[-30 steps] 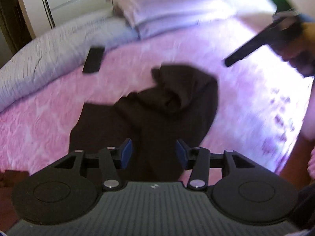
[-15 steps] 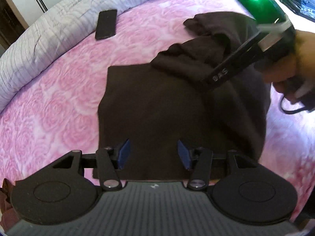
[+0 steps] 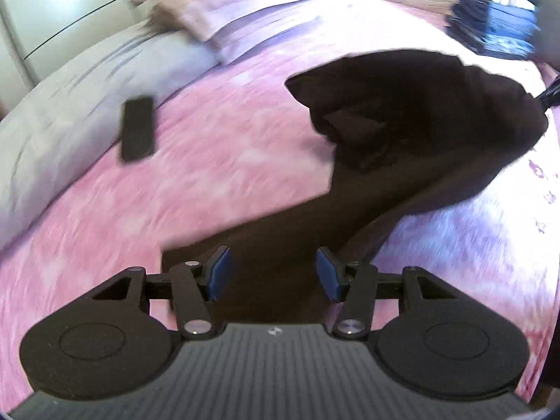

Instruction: Fold clothes

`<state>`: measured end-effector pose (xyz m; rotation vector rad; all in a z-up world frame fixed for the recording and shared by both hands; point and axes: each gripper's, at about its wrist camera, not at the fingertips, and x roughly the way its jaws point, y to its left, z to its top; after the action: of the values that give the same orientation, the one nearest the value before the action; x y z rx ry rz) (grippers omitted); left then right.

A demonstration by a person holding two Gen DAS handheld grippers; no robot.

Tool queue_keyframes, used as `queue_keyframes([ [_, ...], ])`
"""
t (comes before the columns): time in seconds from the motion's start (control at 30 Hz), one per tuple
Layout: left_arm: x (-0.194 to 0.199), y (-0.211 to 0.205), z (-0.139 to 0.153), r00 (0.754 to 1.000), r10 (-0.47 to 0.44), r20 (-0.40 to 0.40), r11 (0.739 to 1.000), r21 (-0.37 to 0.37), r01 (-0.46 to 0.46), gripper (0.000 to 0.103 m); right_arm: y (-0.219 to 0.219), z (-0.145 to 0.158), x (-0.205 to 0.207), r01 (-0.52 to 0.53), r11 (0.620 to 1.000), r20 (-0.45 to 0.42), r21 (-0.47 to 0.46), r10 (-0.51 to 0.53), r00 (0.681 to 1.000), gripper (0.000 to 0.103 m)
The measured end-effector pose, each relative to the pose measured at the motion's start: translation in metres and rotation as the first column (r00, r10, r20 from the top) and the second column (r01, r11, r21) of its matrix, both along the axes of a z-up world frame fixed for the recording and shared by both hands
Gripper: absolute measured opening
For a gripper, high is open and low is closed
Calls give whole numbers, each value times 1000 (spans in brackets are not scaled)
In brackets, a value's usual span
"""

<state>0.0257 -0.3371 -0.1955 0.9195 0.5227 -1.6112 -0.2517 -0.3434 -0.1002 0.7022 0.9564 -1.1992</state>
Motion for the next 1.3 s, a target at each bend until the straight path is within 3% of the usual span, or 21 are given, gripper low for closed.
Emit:
queue_keyframes([
  [0.13, -46, -49, 5, 995, -98, -1, 995, -26, 97, 51, -12, 1, -87, 205, 979, -3, 12, -205, 979, 6],
  [0.23, -86, -91, 3, 988, -154, -5, 988, -31, 154, 65, -19, -12, -129, 241, 970, -5, 41, -241, 970, 4],
  [0.3, -108, -118, -5, 984, -177, -3, 984, -11, 177, 66, -25, -30, -152, 261, 961, 22, 92, -264, 964, 4],
  [0.4, -123, -160, -27, 987, -158, -6, 987, 38, 158, 66, -38, -57, -176, 261, 951, 64, 162, -274, 959, 4],
  [0.6, -154, -244, -70, 993, -118, -11, 984, 136, 118, 66, -59, -78, -208, 144, 968, 111, 207, -169, 979, 4],
  [0.7, -153, -286, -88, 996, -72, -52, 982, 172, 80, 66, -56, -87, -226, 156, 961, 77, 230, -177, 981, 0],
  [0.8, -151, -318, -110, 993, -25, -113, 963, 265, 54, 66, -46, -97, -266, 263, 931, 17, 253, -276, 961, 0],
  [0.87, -153, -333, -128, 990, -14, -142, 936, 347, 63, 61, -42, -96, -287, 308, 918, 6, 250, -319, 948, 0],
  [0.97, -160, -336, -132, 986, -28, -165, 925, 369, 88, 22, -44, -83, -298, 316, 924, 79, 213, -338, 938, 0],
  [1.03, -157, -327, -116, 985, -16, -170, 941, 330, 73, 11, -48, -73, -284, 264, 951, 139, 163, -287, 948, 17],
  [1.07, -155, -322, -107, 985, -8, -175, 950, 307, 62, 10, -51, -74, -273, 239, 959, 169, 152, -263, 950, 65],
  [1.1, -151, -316, -96, 984, 4, -180, 959, 280, 47, 10, -53, -76, -262, 213, 967, 200, 142, -238, 950, 103],
  [1.27, -111, -263, -28, 967, 111, -229, 987, 140, -80, 9, -71, -115, -207, 138, 965, 312, 224, -205, 928, 99],
  [1.3, -102, -253, -14, 965, 134, -225, 987, 120, -109, 9, -74, -122, -198, 125, 966, 324, 228, -196, 925, 64],
])
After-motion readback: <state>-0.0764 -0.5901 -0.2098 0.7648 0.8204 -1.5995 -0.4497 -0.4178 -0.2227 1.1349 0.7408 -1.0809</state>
